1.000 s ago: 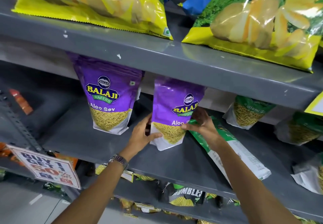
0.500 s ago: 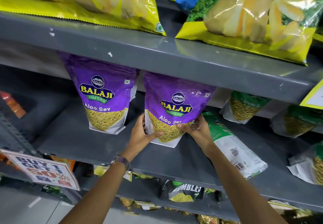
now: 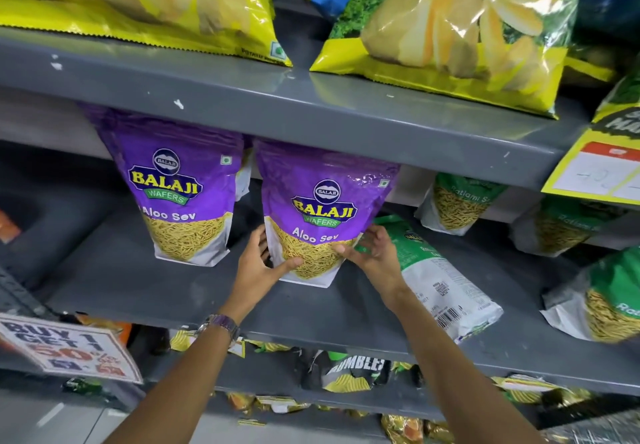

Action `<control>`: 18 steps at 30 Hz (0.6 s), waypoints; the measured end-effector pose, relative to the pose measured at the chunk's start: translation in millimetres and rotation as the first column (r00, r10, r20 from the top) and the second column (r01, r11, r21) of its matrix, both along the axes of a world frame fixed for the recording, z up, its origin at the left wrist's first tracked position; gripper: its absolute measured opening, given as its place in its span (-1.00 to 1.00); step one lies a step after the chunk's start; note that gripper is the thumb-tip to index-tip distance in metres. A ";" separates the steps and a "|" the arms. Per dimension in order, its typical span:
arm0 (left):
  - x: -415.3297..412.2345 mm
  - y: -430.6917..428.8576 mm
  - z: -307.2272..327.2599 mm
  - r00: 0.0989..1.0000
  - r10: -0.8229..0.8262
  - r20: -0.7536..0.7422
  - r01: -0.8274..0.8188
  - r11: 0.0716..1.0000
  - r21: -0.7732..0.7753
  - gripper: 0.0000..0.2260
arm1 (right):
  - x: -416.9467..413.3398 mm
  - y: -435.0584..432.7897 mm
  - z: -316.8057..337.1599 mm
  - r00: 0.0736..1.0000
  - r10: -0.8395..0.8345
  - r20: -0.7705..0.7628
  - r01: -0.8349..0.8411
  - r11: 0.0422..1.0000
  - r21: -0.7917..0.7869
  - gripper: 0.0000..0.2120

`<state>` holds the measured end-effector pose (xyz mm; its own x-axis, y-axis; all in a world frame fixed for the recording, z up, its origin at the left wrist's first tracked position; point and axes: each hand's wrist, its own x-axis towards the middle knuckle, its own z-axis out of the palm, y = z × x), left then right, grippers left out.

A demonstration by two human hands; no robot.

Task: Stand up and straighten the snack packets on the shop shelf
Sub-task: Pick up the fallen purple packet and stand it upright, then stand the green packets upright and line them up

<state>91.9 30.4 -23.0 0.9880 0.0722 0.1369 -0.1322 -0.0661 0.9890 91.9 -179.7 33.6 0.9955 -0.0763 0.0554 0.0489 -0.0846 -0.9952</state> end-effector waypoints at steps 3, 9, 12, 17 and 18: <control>-18.9 -16.6 -0.9 0.978 0.209 0.025 -0.205 0.972 -0.119 -0.11 | -1.3 -40.1 8.3 0.994 -0.093 0.060 0.095 0.995 -0.029 -0.45; -79.8 -131.0 4.7 0.948 0.320 0.004 -0.306 0.910 -0.280 -0.58 | 2.0 -147.4 10.8 0.875 -0.483 0.034 0.460 0.806 -0.372 -0.70; -60.5 -191.9 29.3 0.936 0.040 -0.350 -0.168 0.924 -0.344 -0.59 | 9.8 -180.9 0.9 0.843 -0.461 -0.277 0.237 0.781 -0.578 -0.63; -30.9 -228.7 40.0 0.735 -0.126 -0.667 -0.201 0.898 -0.391 -0.63 | 4.9 -201.6 -4.8 0.829 -0.211 -0.518 -0.077 0.874 -0.479 -0.55; -29.4 -230.4 38.4 0.749 -0.111 -0.654 -0.199 0.903 -0.380 -0.68 | 1.7 -204.2 -6.3 0.825 -0.172 -0.538 -0.086 0.903 -0.420 -0.52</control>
<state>62.6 -200.0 15.4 0.8118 0.0126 -0.5838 0.5398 0.3650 0.7585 93.7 -383.9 27.3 0.8588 -0.2182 -0.4635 -0.5083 -0.4760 -0.7177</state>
